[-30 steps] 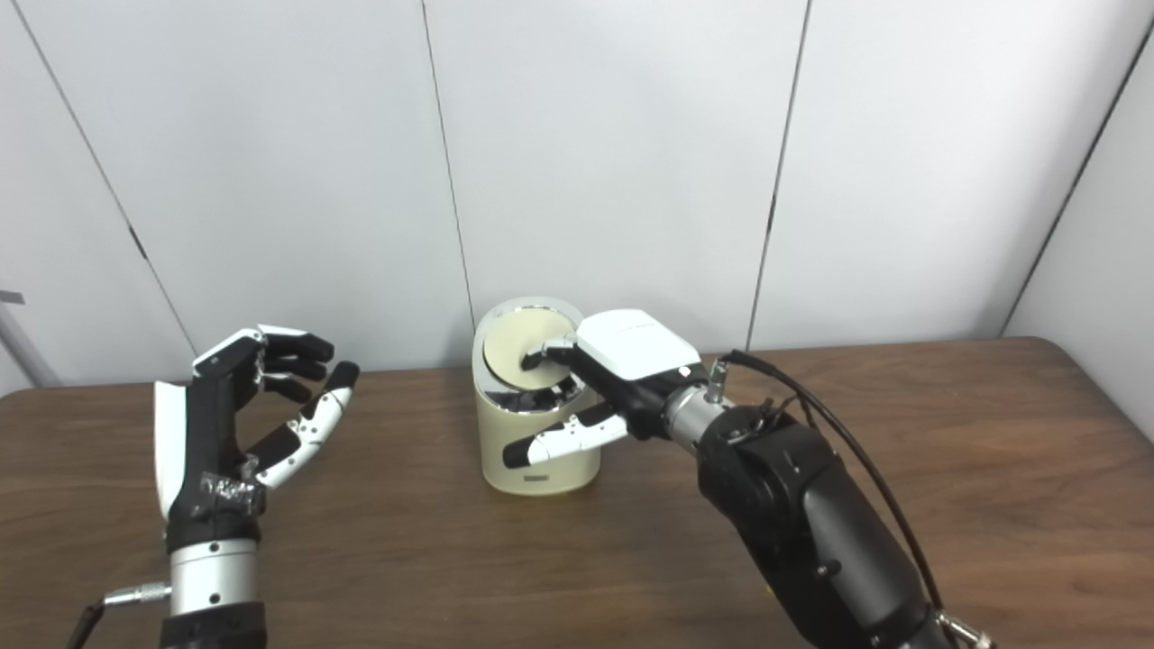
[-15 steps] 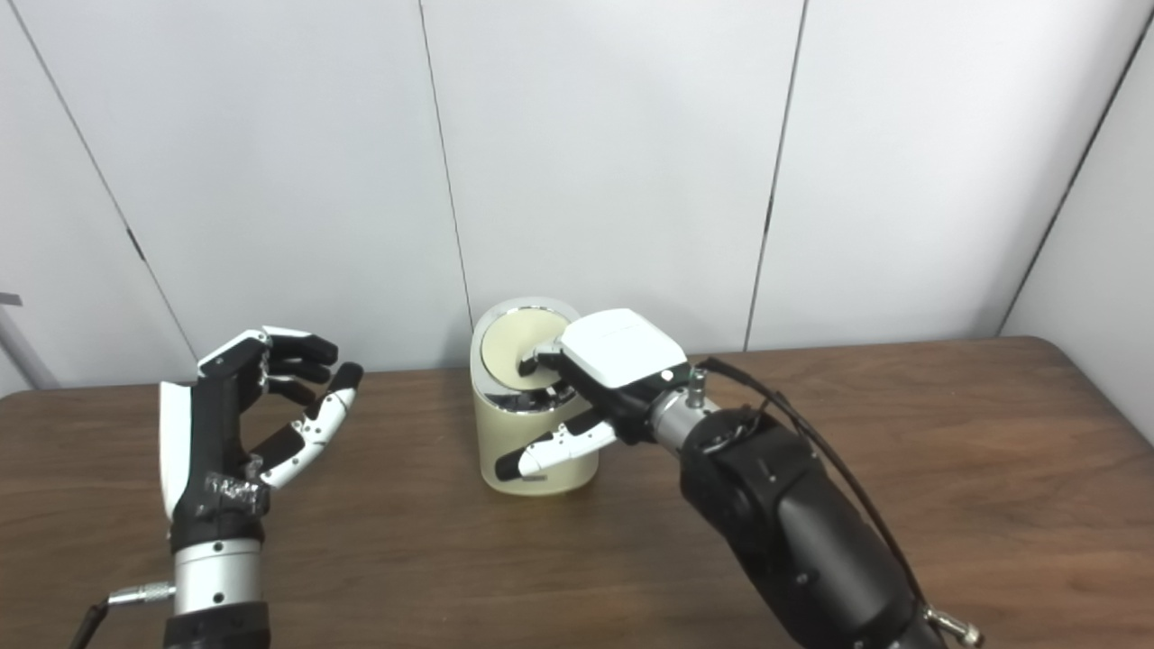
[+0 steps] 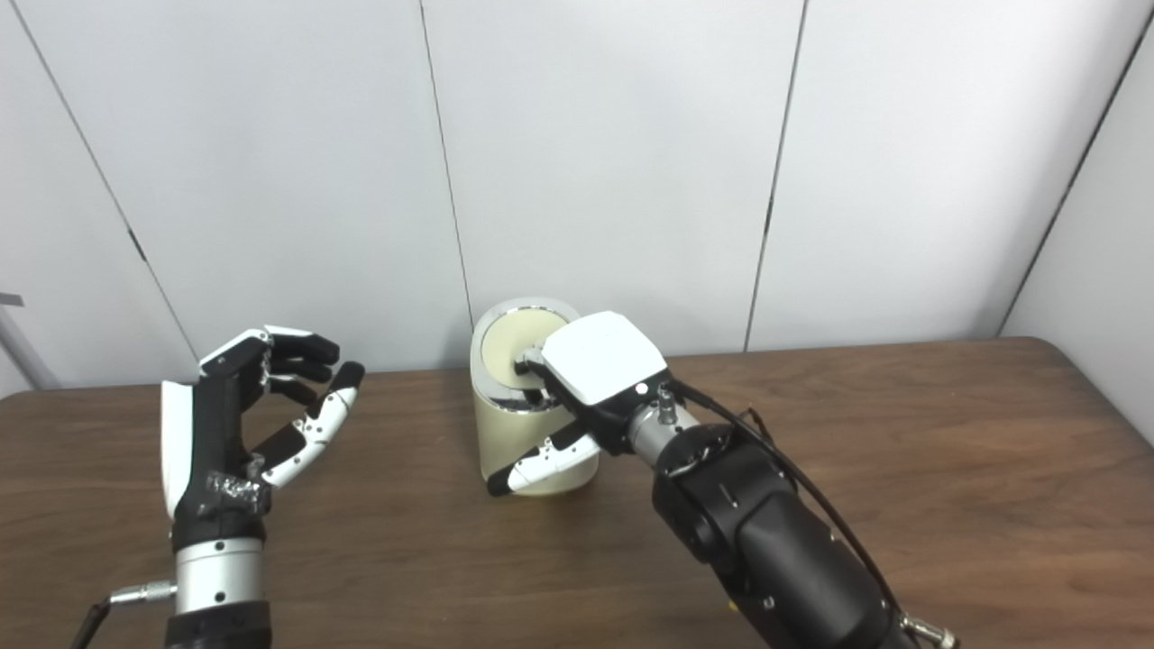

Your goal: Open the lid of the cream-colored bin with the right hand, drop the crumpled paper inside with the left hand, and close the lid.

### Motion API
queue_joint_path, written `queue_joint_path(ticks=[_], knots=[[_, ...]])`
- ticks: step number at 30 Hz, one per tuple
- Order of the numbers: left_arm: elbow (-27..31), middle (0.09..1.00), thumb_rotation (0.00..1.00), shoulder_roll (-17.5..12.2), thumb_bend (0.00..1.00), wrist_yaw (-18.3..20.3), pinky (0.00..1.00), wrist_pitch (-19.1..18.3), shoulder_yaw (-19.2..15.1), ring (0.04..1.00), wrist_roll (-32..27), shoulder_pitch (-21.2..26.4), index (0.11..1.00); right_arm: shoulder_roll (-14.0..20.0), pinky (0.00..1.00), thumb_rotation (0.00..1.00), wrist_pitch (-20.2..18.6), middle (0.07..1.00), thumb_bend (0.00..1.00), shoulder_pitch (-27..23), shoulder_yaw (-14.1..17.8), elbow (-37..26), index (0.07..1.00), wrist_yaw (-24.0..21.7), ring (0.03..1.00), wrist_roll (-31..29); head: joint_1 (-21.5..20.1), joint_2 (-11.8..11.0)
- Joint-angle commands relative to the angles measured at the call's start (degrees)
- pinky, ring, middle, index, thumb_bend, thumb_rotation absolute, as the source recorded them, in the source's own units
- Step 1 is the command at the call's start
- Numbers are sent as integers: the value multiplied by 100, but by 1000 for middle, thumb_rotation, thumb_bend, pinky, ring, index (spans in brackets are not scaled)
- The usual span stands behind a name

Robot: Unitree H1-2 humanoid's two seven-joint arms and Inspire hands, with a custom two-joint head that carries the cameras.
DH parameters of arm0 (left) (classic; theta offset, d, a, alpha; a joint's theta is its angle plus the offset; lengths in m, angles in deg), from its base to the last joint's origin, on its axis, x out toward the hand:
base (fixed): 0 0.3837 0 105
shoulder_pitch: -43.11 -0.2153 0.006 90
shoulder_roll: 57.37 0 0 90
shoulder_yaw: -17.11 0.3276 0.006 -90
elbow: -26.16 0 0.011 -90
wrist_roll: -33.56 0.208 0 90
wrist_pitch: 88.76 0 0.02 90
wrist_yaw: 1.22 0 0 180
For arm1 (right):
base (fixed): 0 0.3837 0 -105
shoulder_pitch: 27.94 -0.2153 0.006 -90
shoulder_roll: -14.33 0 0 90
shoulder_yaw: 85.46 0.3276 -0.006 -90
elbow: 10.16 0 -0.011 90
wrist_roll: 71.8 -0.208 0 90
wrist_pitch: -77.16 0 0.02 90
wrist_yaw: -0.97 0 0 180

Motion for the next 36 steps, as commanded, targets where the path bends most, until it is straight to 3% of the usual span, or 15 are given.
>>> queue_joint_path(ticks=[1, 8, 15, 26, 31, 34, 36], knots=[[172, 543, 78, -1, 482, -3, 411, 87, 6, 515, 62, 212, 489, 7, 1000, 987, -35, 836, 1000, 128, 18, 321, 785, -275, 927, -138, -6, 1], [122, 546, 79, 0, 483, -45, 417, 128, -17, 520, 30, 207, 489, -46, 969, 946, -53, 813, 972, 310, 637, -290, 778, 201, 900, -685, -2, -69], [79, 545, 78, -46, 483, -70, 414, 212, -45, 516, -16, 209, 488, -92, 1000, 962, -51, 844, 911, 554, 1227, -1155, 828, 445, 927, -1067, -48, -102], [17, 543, 77, -109, 482, -108, 409, 307, -42, 511, -17, 191, 488, -242, 1000, 939, -23, 864, 871, 932, 1557, -1611, 837, 577, 947, -1191, -65, -156], [35, 547, 77, -134, 482, -88, 411, 304, -65, 515, -60, 167, 488, -516, 973, 944, 5, 872, 835, 1339, 1968, -1717, 866, 1132, 948, -1776, -73, -172], [20, 550, 78, -191, 482, -86, 414, 359, -102, 516, -121, 152, 488, -753, 914, 921, 253, 887, 774, 1672, 2371, -1668, 874, 1754, 922, -2626, -80, -178], [32, 552, 78, -214, 482, -76, 416, 387, -123, 518, -143, 134, 489, -866, 887, 898, 625, 894, 766, 1909, 2673, -1538, 874, 2203, 912, -3391, -107, -172]])
